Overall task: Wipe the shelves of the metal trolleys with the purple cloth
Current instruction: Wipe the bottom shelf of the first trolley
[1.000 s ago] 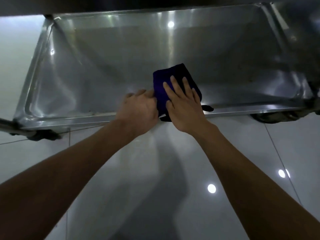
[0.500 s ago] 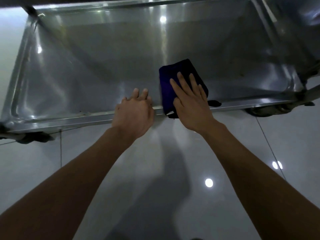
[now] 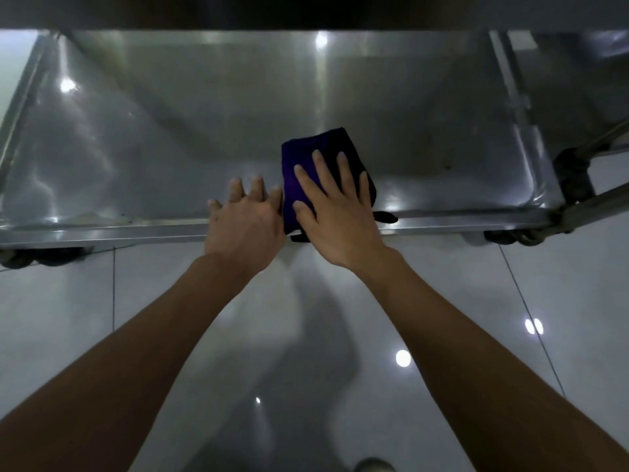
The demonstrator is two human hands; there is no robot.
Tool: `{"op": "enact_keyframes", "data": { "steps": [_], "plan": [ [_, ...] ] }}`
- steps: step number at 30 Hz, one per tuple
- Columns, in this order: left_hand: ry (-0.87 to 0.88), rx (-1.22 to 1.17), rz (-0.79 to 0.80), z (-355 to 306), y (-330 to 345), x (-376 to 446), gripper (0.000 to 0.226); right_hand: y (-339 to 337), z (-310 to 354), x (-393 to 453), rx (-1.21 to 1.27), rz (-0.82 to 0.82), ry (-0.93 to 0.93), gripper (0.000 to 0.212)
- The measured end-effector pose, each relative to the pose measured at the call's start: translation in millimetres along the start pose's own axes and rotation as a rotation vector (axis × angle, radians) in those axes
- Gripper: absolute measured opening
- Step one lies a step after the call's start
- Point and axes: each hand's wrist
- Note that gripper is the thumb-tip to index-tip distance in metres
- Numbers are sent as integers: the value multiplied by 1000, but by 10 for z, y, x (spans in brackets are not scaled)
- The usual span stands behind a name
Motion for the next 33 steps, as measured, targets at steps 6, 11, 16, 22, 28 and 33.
{"op": "enact_keyframes", "data": {
  "steps": [6,11,16,22,28,33],
  "plan": [
    [39,-107,-87,-136,-41,53,37,-9,-106,36,19,-9,-19,57],
    [100,-134,-153,-186,-13,76,29,-38,-292,31,8,-19,-37,57],
    [9,-214,-210,-230,-56,84,24,-103,-652,-7,-10,-43,6,57],
    [85,-216,-167,-743,-177,311,31,-325,-1258,-67,13,-49,129,61],
    [129,-82,-124,-1020,-156,388,36,-454,-1619,-98,12,-36,169,58],
    [138,-17,-354,-1055,-221,345,18,-592,-2220,-119,-37,-120,359,56]
  ]
}}
Point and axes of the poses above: each hand's wrist, its own x-axis towards the middle knuckle, its own y-axis out of the palm, z = x × y, and after that the axes turned 15 degrees about y, right-handed
